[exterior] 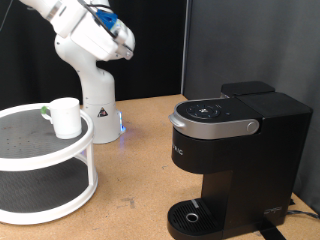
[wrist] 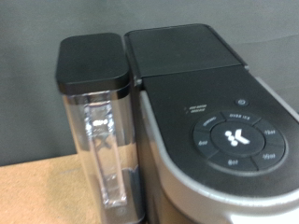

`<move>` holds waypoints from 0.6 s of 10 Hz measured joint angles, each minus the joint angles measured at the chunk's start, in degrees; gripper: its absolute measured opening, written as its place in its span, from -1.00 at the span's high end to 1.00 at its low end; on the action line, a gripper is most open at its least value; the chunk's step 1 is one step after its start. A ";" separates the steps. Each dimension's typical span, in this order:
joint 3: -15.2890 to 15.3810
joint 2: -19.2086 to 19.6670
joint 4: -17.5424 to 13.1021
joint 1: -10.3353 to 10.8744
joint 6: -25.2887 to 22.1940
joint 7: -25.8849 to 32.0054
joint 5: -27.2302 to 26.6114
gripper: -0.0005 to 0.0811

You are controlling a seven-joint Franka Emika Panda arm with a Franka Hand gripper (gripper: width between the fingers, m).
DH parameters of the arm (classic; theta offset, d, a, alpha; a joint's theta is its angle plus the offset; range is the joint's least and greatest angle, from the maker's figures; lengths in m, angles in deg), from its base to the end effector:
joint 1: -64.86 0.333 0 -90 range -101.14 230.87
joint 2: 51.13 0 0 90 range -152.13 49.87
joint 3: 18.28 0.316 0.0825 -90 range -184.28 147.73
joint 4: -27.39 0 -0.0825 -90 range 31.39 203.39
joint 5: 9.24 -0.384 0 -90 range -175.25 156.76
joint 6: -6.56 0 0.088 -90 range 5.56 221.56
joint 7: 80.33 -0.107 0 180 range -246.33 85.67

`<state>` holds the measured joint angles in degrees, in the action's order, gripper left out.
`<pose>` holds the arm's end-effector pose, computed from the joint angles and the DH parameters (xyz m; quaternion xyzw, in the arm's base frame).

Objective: Make a cup of coffee with the keurig machine

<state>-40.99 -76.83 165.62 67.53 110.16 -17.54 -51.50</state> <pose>0.3967 -0.0950 0.4782 -0.8708 -0.2406 -0.1973 0.3807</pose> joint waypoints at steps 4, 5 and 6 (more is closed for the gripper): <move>-0.60 -1.09 0.43 -1.01 -2.96 -0.76 2.52 0.99; -1.21 -1.54 0.50 -2.07 -4.96 -0.84 4.12 0.99; -2.26 -2.17 0.38 -3.19 -8.30 -0.85 5.79 0.99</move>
<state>-43.25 -79.00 166.00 64.34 101.86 -18.39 -45.71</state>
